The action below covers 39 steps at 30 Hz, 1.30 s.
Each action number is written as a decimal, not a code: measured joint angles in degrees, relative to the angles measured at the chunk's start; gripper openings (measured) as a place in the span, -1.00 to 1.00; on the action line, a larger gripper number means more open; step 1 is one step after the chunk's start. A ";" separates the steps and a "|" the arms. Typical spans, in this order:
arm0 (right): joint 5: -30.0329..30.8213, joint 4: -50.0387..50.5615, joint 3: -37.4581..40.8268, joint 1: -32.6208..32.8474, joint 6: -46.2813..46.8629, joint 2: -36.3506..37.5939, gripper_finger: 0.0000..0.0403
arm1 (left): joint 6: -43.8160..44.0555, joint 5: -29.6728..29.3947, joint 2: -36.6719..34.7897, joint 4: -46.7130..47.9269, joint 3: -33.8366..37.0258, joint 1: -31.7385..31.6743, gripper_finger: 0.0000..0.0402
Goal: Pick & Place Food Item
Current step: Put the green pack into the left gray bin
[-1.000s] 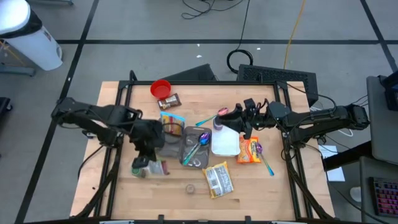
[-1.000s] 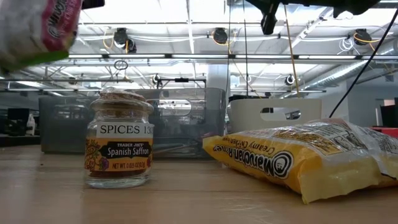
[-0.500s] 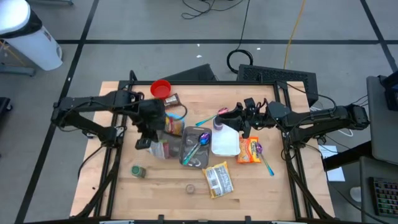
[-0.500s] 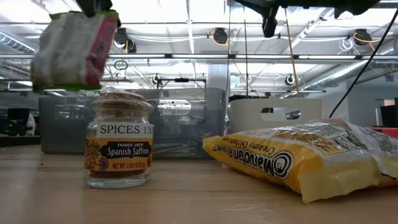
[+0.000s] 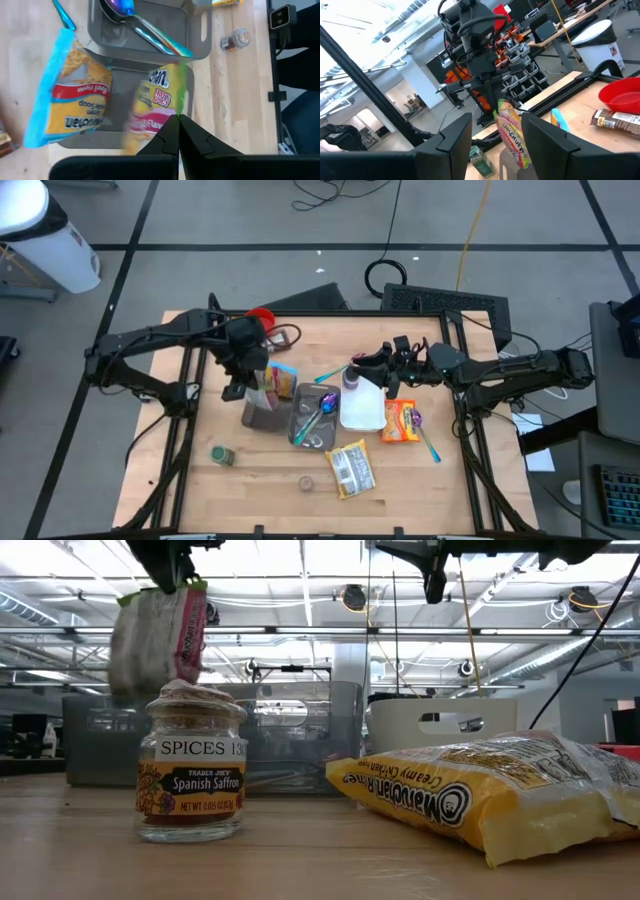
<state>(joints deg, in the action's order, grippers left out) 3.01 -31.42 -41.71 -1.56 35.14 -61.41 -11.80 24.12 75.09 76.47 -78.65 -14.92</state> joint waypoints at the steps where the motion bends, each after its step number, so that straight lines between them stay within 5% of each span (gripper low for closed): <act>1: 0.00 0.01 0.00 0.00 0.00 0.00 -0.18 | -0.53 0.00 0.14 -0.06 -0.02 -0.42 -0.99; 27: -0.22 2.13 0.00 -2.97 -1.99 0.02 -0.18 | -4.18 0.06 8.22 -0.59 -0.56 -2.54 -0.99; 39: 0.17 3.40 -2.15 -0.96 -10.13 -3.80 -0.18 | -2.24 -2.84 8.68 9.14 -15.98 -2.10 -0.99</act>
<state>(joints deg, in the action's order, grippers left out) 3.17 -28.02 -43.86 -2.52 25.01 -65.21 -14.04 21.29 83.77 85.61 -94.63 -17.02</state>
